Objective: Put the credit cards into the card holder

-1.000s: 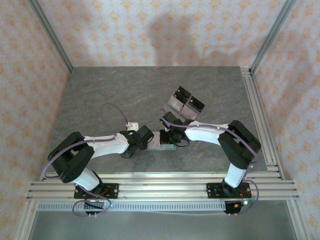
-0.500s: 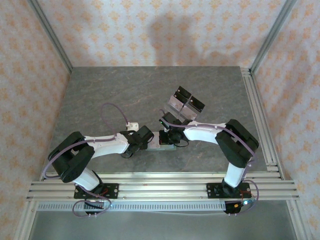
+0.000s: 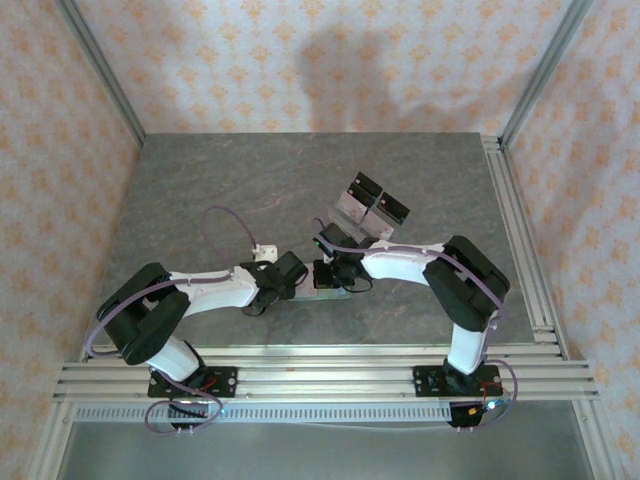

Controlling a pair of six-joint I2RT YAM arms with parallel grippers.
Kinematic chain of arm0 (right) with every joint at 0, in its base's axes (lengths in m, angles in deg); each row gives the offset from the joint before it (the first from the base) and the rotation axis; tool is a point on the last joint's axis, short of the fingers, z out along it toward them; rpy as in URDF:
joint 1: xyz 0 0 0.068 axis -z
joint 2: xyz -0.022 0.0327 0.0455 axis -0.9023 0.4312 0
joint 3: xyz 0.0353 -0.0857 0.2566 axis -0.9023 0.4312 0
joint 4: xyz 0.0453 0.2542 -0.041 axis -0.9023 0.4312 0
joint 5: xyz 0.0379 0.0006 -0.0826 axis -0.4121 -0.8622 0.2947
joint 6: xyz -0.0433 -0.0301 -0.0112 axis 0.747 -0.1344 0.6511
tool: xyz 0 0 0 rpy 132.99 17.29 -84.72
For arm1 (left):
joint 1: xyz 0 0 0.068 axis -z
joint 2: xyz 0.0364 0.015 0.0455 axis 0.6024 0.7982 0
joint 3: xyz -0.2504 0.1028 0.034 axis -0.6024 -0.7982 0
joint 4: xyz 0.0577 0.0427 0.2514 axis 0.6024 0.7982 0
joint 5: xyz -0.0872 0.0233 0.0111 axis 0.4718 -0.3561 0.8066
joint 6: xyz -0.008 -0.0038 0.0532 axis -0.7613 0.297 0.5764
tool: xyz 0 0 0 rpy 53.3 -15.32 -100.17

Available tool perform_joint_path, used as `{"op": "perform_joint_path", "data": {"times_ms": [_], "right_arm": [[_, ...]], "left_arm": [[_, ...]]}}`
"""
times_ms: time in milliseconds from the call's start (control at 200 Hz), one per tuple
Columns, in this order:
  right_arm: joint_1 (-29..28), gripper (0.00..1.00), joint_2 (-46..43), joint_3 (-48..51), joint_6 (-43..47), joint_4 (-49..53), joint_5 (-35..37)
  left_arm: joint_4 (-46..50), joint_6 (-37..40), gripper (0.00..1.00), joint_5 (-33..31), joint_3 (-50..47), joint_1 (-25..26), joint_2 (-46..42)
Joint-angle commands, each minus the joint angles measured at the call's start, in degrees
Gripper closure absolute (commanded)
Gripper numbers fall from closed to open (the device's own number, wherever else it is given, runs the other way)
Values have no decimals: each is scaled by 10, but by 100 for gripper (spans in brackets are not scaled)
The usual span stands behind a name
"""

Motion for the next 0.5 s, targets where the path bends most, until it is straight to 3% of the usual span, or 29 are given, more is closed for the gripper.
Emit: {"op": "perform_joint_path", "data": {"times_ms": [0, 495], "right_arm": [[-11, 100, 13, -15, -7, -18, -22], [12, 93, -62, 58, 1, 1, 39]], "left_arm": [[-24, -9, 0, 15, -11, 5, 29], [35, -8, 0, -24, 2, -2, -22]]}}
